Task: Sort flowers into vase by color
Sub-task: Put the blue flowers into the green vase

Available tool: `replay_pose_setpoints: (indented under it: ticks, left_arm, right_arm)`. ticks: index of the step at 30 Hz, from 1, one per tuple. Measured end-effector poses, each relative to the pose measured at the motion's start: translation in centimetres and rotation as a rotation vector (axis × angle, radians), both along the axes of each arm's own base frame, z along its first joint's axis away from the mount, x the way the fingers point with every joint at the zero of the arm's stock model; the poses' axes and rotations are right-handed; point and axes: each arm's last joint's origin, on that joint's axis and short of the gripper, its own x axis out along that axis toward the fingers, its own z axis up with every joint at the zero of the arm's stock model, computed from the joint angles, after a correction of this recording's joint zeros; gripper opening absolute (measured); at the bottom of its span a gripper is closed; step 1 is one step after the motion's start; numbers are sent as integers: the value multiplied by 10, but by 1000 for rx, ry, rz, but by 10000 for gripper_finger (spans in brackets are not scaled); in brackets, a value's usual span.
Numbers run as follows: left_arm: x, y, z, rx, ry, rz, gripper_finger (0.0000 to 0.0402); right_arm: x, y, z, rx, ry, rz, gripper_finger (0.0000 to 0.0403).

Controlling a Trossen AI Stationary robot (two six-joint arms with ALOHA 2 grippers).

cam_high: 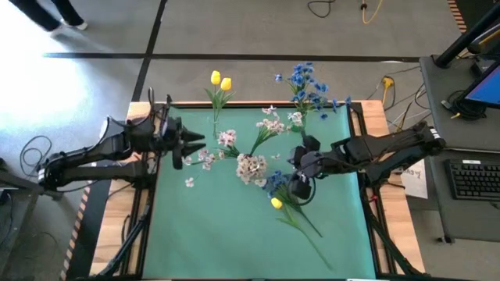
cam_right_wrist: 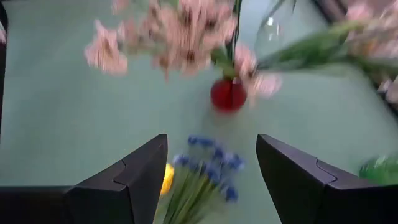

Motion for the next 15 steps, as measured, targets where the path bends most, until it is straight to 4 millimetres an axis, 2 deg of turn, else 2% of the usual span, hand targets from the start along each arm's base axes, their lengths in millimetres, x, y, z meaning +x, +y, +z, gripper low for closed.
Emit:
replay_pose_setpoints:
  ticks: [7, 15]
  left_arm:
    - [-4, -10, -6, -83, 58, -45, 158]
    - [-17, -13, 5, -124, 45, -42, 158]
  right_arm:
    - [-8, 10, -14, 100, 152, -48, 240]
    - [-10, 21, -31, 139, 219, -89, 240]
